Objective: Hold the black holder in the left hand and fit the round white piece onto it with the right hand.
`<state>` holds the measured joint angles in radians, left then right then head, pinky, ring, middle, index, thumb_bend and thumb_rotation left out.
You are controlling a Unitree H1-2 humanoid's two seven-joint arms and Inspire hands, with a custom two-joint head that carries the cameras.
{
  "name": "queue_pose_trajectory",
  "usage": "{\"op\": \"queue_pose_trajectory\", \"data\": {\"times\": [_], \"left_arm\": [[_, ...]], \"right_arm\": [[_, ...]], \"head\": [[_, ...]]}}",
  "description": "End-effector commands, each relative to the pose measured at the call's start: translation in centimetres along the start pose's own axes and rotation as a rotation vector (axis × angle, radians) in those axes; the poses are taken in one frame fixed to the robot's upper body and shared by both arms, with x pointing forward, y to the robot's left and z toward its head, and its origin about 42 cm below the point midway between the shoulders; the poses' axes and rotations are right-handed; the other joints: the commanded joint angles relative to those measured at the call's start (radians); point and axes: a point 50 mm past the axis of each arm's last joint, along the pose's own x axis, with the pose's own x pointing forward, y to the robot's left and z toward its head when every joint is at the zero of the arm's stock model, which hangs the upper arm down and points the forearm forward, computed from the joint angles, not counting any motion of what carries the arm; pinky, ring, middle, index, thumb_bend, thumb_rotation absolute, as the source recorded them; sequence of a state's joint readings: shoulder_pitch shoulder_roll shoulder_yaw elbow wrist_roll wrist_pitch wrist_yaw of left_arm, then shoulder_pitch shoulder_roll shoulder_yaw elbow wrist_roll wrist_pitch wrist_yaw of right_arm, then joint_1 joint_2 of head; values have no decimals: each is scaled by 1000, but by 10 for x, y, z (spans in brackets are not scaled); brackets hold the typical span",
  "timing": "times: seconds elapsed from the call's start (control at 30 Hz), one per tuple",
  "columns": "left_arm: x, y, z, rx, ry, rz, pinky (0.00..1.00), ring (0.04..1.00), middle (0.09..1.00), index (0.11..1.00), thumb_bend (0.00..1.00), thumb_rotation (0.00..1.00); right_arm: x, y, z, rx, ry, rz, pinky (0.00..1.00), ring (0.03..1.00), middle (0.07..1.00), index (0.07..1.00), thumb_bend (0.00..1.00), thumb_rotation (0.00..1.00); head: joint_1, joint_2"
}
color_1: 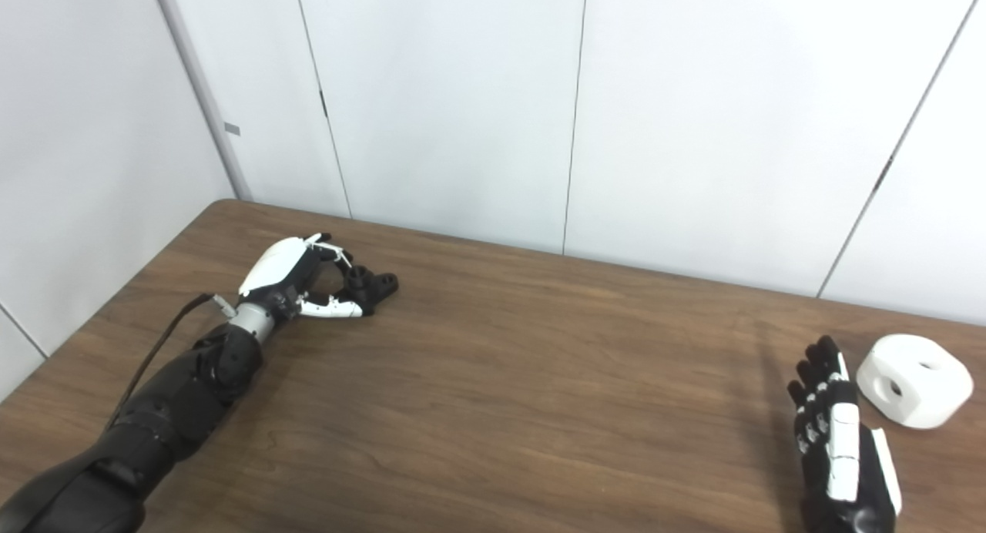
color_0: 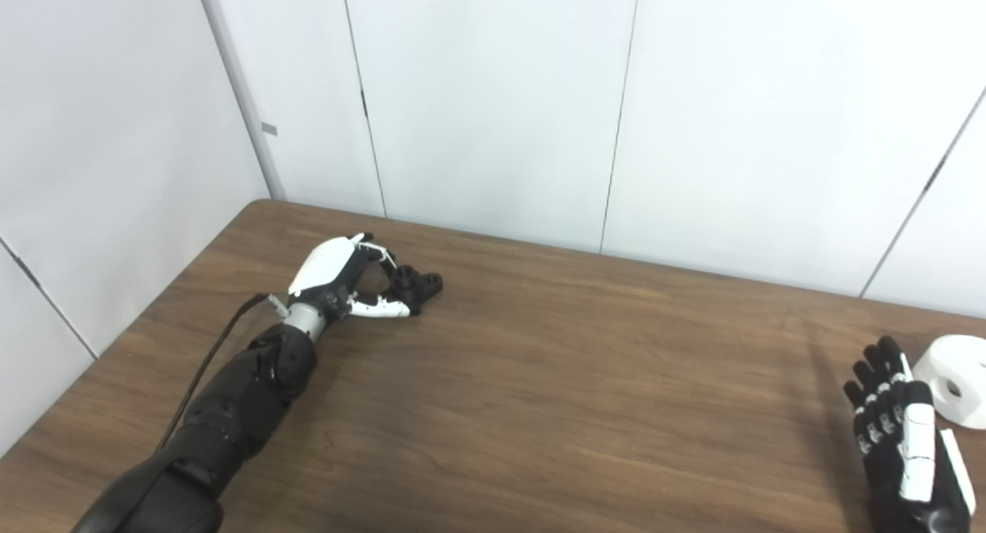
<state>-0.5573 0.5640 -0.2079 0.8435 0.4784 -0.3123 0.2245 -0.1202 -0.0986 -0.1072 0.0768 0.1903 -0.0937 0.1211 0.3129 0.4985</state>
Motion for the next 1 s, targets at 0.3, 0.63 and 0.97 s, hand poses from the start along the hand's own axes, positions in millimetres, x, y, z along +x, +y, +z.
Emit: {"op": "queue_pose_trajectory", "data": {"times": [0.3, 0.63, 0.97], "left_arm": [[-1, -22, 49, -10, -127, -52, 1000, 1000, 872, 482, 525, 54], [-23, -48, 103, -62, -249, -130, 1000, 1000, 900, 482, 525, 54], [-43, -71, 147, -107, -386, -229, 1000, 1000, 897, 481, 524, 54]], "right_arm": [[-8, 7, 1, 41, -22, 4, 1000, 1000, 1000, 1000, 407, 1000], [-13, 11, 17, 32, -57, 6, 1000, 1000, 1000, 999, 445, 1000], [-13, 19, 31, 27, -91, 18, 1000, 1000, 994, 983, 422, 1000]], "head": [[-33, 6], [-102, 18], [-184, 38]]}}
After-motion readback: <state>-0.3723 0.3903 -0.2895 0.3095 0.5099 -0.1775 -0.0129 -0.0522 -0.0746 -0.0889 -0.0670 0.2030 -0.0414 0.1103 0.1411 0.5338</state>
